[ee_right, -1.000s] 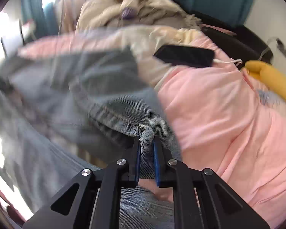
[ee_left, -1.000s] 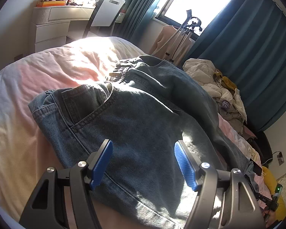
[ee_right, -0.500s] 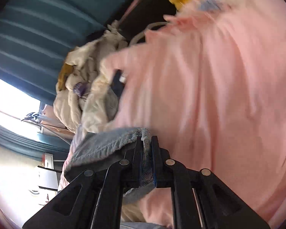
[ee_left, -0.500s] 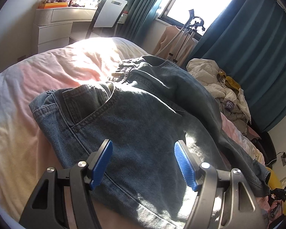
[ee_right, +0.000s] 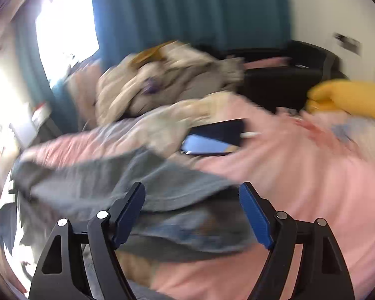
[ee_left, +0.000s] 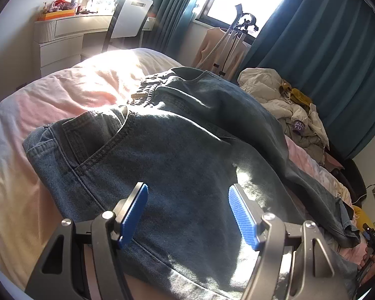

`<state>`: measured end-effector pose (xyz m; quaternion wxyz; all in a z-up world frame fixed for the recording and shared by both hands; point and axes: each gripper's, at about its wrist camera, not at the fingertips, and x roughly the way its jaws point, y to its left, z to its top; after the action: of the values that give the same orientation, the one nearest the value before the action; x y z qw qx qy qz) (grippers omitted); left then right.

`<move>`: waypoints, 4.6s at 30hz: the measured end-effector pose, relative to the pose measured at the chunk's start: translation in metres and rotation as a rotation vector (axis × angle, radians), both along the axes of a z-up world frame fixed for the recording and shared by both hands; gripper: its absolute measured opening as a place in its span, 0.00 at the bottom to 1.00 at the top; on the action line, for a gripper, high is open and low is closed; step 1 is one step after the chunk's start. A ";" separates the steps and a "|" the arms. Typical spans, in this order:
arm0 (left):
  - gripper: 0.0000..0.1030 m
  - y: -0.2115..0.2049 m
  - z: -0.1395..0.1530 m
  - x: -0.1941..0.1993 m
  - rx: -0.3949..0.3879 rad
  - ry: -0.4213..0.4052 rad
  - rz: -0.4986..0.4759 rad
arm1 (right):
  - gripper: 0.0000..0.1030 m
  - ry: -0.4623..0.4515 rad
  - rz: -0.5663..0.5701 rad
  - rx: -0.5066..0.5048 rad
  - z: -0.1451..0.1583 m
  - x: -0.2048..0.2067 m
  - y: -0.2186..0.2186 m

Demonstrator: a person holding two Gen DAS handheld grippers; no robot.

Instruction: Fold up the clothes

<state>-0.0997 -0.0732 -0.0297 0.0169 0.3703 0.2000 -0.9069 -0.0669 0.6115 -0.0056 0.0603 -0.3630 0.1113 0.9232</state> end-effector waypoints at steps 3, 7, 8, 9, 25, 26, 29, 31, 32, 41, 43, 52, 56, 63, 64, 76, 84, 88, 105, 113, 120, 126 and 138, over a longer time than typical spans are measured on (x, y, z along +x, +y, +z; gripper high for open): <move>0.67 0.001 -0.002 -0.001 -0.001 -0.012 0.003 | 0.76 -0.075 0.178 0.004 -0.017 -0.033 -0.044; 0.67 0.001 -0.003 0.001 -0.004 -0.017 0.004 | 0.76 -0.218 0.223 0.250 -0.049 -0.065 -0.088; 0.67 0.001 -0.003 0.001 -0.002 -0.019 0.004 | 0.73 -0.246 0.227 0.290 -0.056 -0.070 -0.094; 0.67 0.001 -0.004 0.001 0.000 -0.021 0.003 | 0.63 -0.257 0.223 0.314 -0.060 -0.071 -0.095; 0.67 0.012 -0.012 -0.012 -0.025 -0.040 -0.031 | 0.26 -0.125 -0.375 -0.111 -0.029 -0.088 0.079; 0.67 0.012 -0.012 -0.014 -0.025 -0.041 -0.028 | 0.41 -0.102 -0.415 -0.184 -0.031 -0.083 0.089; 0.67 0.011 -0.013 -0.018 -0.023 -0.044 -0.021 | 0.60 -0.041 -0.493 -0.307 -0.029 -0.067 0.102; 0.67 0.009 -0.013 -0.022 -0.012 -0.047 -0.012 | 0.60 -0.002 -0.520 -0.309 -0.021 -0.057 0.097; 0.67 0.008 -0.013 -0.023 -0.008 -0.049 -0.008 | 0.62 0.028 -0.531 -0.300 -0.014 -0.051 0.093; 0.67 0.005 -0.008 -0.019 0.026 -0.030 -0.023 | 0.74 0.151 -0.601 -0.370 0.030 0.000 0.053; 0.67 0.005 -0.006 -0.018 0.028 -0.026 -0.030 | 0.74 0.127 -0.558 -0.478 0.020 0.006 0.028; 0.67 -0.008 0.002 -0.024 0.002 -0.038 0.005 | 0.74 -0.190 -0.316 -1.000 -0.086 -0.034 -0.142; 0.67 -0.028 -0.002 -0.036 0.082 -0.055 0.045 | 0.74 -0.275 -0.251 -0.936 -0.109 -0.056 -0.182; 0.67 -0.027 -0.016 -0.091 0.141 -0.071 0.043 | 0.70 -0.191 -0.228 -0.909 -0.124 -0.084 -0.176; 0.67 -0.025 -0.017 -0.100 0.133 -0.067 0.043 | 0.70 -0.184 -0.227 -0.907 -0.126 -0.087 -0.176; 0.67 -0.018 -0.027 -0.119 0.160 -0.014 0.045 | 0.52 -0.075 -0.142 -0.793 -0.111 -0.117 -0.182; 0.67 -0.021 -0.023 -0.114 0.193 0.002 0.039 | 0.25 -0.095 -0.110 -0.718 -0.077 -0.091 -0.187; 0.67 -0.023 -0.015 -0.106 0.207 0.025 0.039 | 0.15 -0.098 -0.103 -0.726 -0.069 -0.076 -0.186; 0.67 -0.022 -0.005 -0.088 0.203 0.032 0.009 | 0.05 -0.256 -0.176 -0.713 -0.080 -0.019 -0.175; 0.67 -0.009 -0.004 -0.092 0.109 0.018 -0.017 | 0.14 -0.164 0.135 -0.425 -0.016 -0.022 -0.263; 0.67 -0.001 0.010 -0.092 -0.021 0.067 -0.050 | 0.49 -0.134 0.522 -0.222 0.035 -0.147 -0.387; 0.67 -0.006 0.012 -0.087 -0.155 0.146 -0.057 | 0.52 -0.194 0.780 -0.053 0.045 -0.284 -0.510; 0.67 -0.027 -0.020 -0.105 -0.064 0.123 -0.079 | 0.07 -0.314 0.888 0.133 -0.027 -0.375 -0.651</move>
<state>-0.2044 -0.0998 -0.0501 -0.0195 0.3208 0.1568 -0.9339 -0.4422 -0.0396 -0.0328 -0.3012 -0.5059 -0.1243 0.7987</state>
